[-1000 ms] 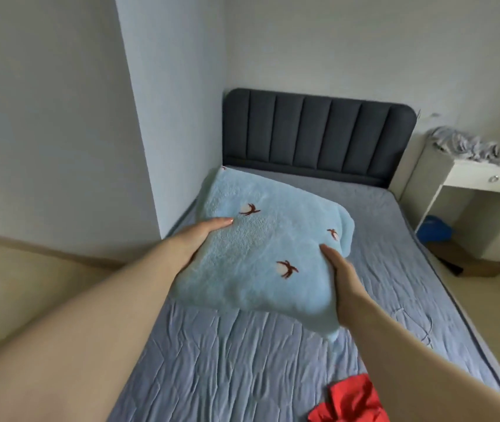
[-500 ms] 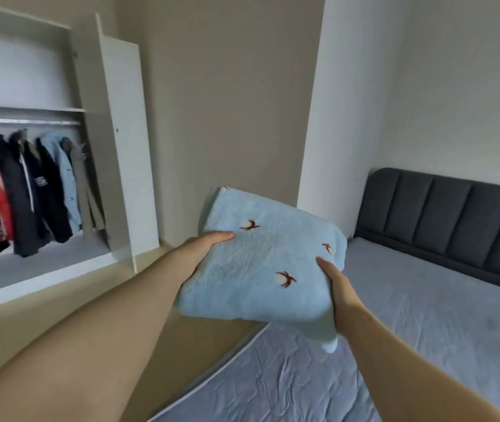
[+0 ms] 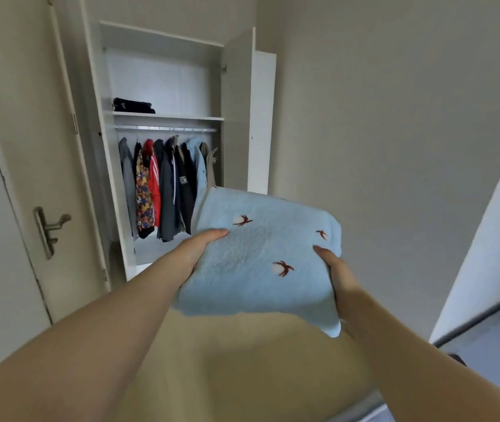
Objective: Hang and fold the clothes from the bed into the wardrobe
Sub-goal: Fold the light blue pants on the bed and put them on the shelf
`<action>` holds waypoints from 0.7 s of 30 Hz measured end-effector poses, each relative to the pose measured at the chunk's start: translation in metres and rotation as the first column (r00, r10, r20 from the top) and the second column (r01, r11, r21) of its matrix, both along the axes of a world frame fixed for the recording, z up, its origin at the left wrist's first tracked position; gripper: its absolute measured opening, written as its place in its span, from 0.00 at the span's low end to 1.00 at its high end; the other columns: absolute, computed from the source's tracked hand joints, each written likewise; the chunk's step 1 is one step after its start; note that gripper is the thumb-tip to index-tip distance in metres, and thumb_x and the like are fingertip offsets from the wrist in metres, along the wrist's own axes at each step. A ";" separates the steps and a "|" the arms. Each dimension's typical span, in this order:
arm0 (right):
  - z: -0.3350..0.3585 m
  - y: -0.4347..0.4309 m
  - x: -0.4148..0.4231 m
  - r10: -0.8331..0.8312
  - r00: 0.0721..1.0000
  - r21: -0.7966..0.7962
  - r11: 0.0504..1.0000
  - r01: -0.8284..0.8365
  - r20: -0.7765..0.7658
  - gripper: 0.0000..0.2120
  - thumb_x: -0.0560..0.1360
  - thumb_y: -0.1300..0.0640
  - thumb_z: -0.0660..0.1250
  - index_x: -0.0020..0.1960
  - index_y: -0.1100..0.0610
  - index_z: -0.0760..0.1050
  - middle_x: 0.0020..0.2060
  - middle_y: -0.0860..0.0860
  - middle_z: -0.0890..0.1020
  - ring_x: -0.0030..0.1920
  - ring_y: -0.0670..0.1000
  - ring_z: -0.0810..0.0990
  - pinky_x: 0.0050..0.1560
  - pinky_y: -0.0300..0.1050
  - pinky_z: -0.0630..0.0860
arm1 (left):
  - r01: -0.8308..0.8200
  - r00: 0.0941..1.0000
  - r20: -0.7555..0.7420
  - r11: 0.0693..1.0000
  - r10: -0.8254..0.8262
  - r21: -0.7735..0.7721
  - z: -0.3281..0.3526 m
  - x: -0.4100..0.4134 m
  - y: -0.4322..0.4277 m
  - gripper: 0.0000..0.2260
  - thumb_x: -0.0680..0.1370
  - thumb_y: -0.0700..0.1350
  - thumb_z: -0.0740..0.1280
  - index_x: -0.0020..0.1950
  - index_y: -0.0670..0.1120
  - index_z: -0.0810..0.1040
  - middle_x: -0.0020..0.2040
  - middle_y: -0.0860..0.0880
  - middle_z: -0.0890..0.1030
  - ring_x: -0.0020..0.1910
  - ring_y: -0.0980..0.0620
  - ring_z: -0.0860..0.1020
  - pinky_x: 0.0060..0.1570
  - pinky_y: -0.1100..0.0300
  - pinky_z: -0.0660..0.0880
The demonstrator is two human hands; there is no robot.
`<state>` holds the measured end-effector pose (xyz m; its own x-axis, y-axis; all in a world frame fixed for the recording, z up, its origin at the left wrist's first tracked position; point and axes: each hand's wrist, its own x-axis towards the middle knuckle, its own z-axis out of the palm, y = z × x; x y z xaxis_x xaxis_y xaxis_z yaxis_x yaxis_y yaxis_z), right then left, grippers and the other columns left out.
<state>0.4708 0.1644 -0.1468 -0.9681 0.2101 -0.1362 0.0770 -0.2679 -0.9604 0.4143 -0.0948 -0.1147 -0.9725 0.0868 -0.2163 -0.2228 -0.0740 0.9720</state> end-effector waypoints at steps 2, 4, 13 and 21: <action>-0.006 -0.039 -0.030 0.056 0.998 -0.012 0.998 -0.056 0.004 0.23 0.70 0.47 0.69 0.62 0.54 0.73 0.53 0.59 0.82 0.51 0.64 0.80 0.46 0.58 0.78 | -0.053 0.998 0.019 0.999 0.052 0.009 -0.006 -0.020 -0.039 0.21 0.65 0.52 0.76 0.54 0.47 0.78 0.47 0.44 0.83 0.45 0.44 0.81 0.42 0.54 0.76; -0.013 -0.077 -0.061 0.113 0.993 -0.028 0.993 -0.112 0.034 0.23 0.71 0.46 0.69 0.62 0.54 0.73 0.53 0.60 0.81 0.51 0.64 0.80 0.49 0.61 0.77 | -0.115 0.992 0.047 0.993 0.115 0.004 -0.011 -0.038 -0.079 0.20 0.65 0.52 0.76 0.53 0.46 0.78 0.45 0.43 0.83 0.42 0.44 0.82 0.38 0.56 0.76; -0.015 -0.172 -0.174 0.319 0.945 -0.031 0.948 -0.318 0.070 0.20 0.72 0.48 0.66 0.60 0.56 0.75 0.52 0.61 0.82 0.51 0.64 0.81 0.49 0.57 0.77 | -0.217 0.972 0.103 0.975 0.212 0.044 -0.023 -0.095 -0.175 0.23 0.69 0.53 0.72 0.61 0.45 0.77 0.53 0.41 0.82 0.51 0.42 0.81 0.52 0.52 0.76; -0.003 -0.198 -0.307 0.428 0.903 -0.061 0.903 -0.426 0.032 0.18 0.73 0.46 0.65 0.60 0.53 0.75 0.50 0.60 0.83 0.48 0.63 0.81 0.43 0.53 0.77 | -0.268 0.957 0.105 0.963 0.270 -0.035 0.006 -0.209 -0.196 0.16 0.70 0.55 0.71 0.52 0.46 0.78 0.38 0.45 0.85 0.35 0.47 0.83 0.34 0.60 0.75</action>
<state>0.1642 -0.0339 -0.1498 -0.9563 -0.2305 -0.1798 0.2366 -0.2491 -0.9391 0.2057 -0.2906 -0.1090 -0.9301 -0.1803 -0.3200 -0.3007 -0.1263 0.9453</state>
